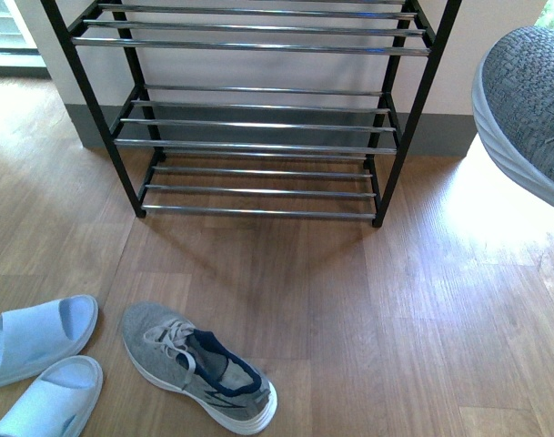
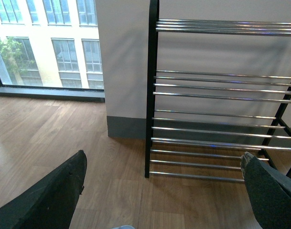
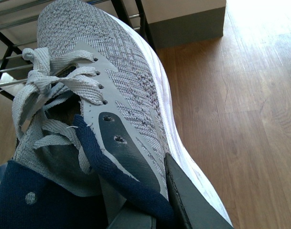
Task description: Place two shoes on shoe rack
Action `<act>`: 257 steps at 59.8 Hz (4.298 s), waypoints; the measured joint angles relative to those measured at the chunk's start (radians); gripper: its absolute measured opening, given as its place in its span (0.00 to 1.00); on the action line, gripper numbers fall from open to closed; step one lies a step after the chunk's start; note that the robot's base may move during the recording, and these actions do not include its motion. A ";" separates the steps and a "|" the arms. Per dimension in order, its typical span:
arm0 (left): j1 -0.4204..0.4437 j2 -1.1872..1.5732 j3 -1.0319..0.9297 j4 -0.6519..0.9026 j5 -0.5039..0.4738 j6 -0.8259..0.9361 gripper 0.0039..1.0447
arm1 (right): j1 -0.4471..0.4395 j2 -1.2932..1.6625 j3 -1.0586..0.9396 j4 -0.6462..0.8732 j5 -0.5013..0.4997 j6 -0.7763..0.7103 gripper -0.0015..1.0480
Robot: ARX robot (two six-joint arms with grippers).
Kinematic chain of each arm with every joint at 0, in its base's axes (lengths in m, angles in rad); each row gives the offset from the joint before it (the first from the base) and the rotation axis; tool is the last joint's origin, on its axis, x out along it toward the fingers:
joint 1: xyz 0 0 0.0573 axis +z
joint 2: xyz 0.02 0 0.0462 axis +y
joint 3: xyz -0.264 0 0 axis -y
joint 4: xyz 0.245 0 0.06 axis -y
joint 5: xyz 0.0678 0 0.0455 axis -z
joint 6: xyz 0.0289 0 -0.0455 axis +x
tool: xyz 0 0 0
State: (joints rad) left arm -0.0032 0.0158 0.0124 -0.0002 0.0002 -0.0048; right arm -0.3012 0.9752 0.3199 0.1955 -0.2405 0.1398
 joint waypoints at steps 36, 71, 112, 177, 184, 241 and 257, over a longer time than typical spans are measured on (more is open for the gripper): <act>0.000 0.000 0.000 0.000 -0.003 0.000 0.91 | 0.003 0.000 0.000 0.000 -0.015 -0.001 0.01; -0.110 0.127 0.085 -0.214 -0.262 -0.146 0.91 | 0.002 0.000 -0.002 -0.001 -0.010 -0.001 0.01; -0.395 1.918 0.437 0.379 -0.333 -0.889 0.91 | 0.002 0.000 -0.002 -0.001 -0.007 -0.001 0.01; -0.395 2.650 0.971 0.290 -0.231 -0.985 0.91 | 0.002 0.000 -0.002 -0.001 -0.007 -0.001 0.01; -0.396 2.673 1.003 0.281 -0.231 -0.989 0.91 | 0.002 0.000 -0.002 -0.001 -0.007 -0.001 0.01; -0.386 2.755 1.104 0.216 -0.300 -0.964 0.01 | 0.002 0.000 -0.002 -0.001 -0.007 -0.001 0.01; -0.388 2.625 0.984 0.257 -0.409 -0.803 0.01 | 0.002 0.000 -0.002 -0.001 -0.007 -0.001 0.01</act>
State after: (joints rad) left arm -0.3908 2.6404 0.9966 0.2573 -0.4091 -0.8082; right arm -0.2996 0.9752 0.3180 0.1944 -0.2474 0.1387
